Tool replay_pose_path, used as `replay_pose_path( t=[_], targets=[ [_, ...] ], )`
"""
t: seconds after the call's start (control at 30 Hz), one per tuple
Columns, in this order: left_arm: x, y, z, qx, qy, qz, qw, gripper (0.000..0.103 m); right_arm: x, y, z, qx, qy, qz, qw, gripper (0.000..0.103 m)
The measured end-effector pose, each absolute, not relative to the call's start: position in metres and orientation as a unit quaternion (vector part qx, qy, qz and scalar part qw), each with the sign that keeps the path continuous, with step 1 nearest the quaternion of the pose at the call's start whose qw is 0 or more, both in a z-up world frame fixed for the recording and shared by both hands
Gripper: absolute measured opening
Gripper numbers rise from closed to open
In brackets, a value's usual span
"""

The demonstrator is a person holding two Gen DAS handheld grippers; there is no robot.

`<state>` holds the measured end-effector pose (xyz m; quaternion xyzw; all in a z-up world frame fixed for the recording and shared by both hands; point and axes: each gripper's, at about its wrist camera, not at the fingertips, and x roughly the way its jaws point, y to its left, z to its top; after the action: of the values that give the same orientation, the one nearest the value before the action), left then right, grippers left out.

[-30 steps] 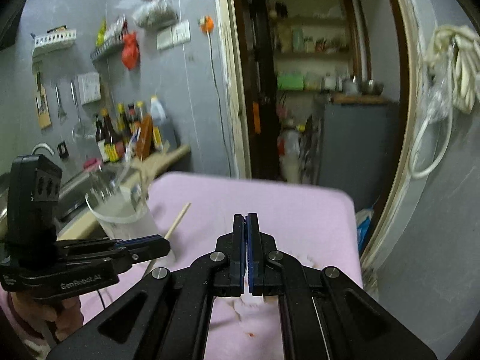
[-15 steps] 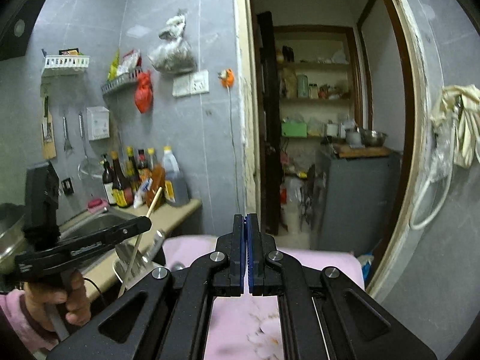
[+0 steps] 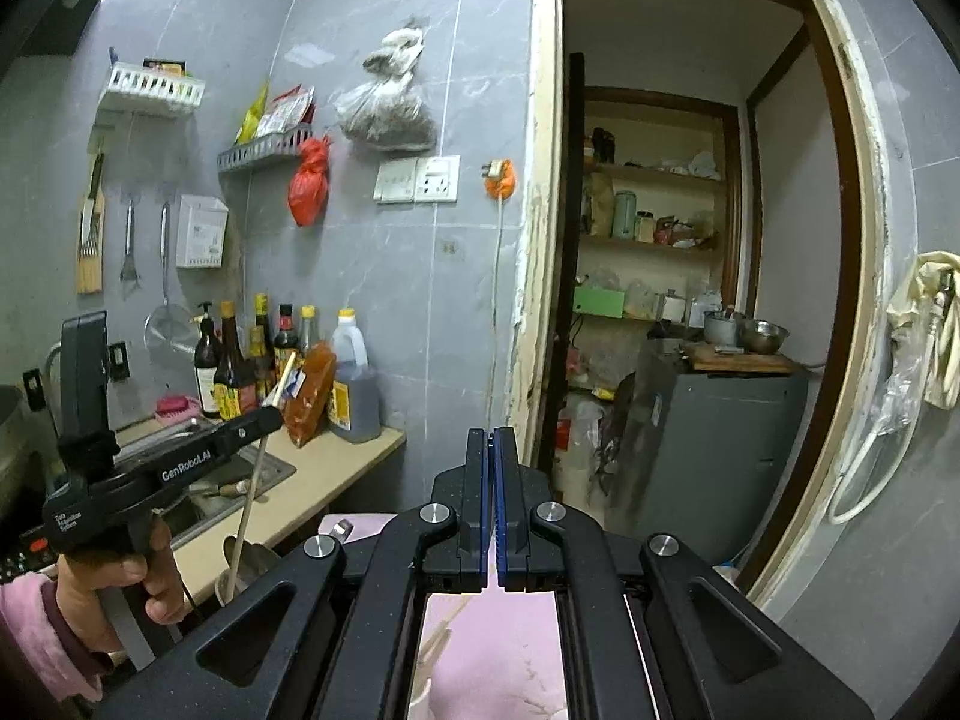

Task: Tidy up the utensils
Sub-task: 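Lift the chopstick and fork and carry them over the white caddy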

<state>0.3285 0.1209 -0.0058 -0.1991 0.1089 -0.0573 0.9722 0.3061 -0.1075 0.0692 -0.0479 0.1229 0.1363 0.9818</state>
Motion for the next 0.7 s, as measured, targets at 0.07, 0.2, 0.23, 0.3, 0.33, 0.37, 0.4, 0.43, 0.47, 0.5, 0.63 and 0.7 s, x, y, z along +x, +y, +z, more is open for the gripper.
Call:
replay_pose_path(
  t=[0.07,0.2,0.23,0.3,0.33,0.37,0.4,0.43,0.47,0.5,0.63,0.7],
  targets=[
    [0.331,0.126,-0.014,-0.196,0.103,-0.051,0.974,0.005,0.31,-0.102,0.06,-0.05,0.127,0.135,0.981,0.002],
    [0.334,0.131,-0.03,-0.193,0.097,-0.045,0.975,0.005,0.313,-0.09,0.042,-0.063,0.136,0.138,0.979,0.002],
    [0.334,0.132,-0.035,-0.195,0.097,-0.043,0.975,0.005,0.312,-0.088,0.039,-0.067,0.137,0.139,0.979,0.002],
    [0.333,0.134,-0.041,-0.201,0.093,-0.039,0.974,0.005,0.311,-0.082,0.033,-0.077,0.137,0.14,0.978,0.002],
    [0.332,0.136,-0.044,-0.204,0.089,-0.034,0.974,0.005,0.309,-0.079,0.03,-0.081,0.136,0.141,0.977,0.002],
    [0.331,0.137,-0.046,-0.204,0.087,-0.031,0.975,0.005,0.308,-0.076,0.027,-0.086,0.135,0.141,0.977,0.002],
    [0.329,0.138,-0.049,-0.204,0.081,-0.024,0.975,0.005,0.307,-0.073,0.024,-0.091,0.134,0.142,0.977,0.002],
    [0.328,0.139,-0.051,-0.204,0.076,-0.019,0.976,0.005,0.306,-0.071,0.023,-0.092,0.133,0.143,0.976,0.002],
    [0.328,0.139,-0.052,-0.204,0.073,-0.018,0.976,0.005,0.305,-0.069,0.021,-0.093,0.134,0.144,0.976,0.002],
    [0.327,0.14,-0.054,-0.207,0.07,-0.017,0.976,0.005,0.304,-0.068,0.02,-0.094,0.134,0.145,0.976,0.002],
    [0.322,0.137,-0.059,-0.2,0.059,-0.014,0.978,0.005,0.3,-0.067,0.014,-0.091,0.135,0.147,0.976,0.002],
    [0.316,0.134,-0.061,-0.196,0.05,-0.011,0.979,0.005,0.298,-0.067,0.013,-0.09,0.133,0.146,0.976,0.002]
  ],
)
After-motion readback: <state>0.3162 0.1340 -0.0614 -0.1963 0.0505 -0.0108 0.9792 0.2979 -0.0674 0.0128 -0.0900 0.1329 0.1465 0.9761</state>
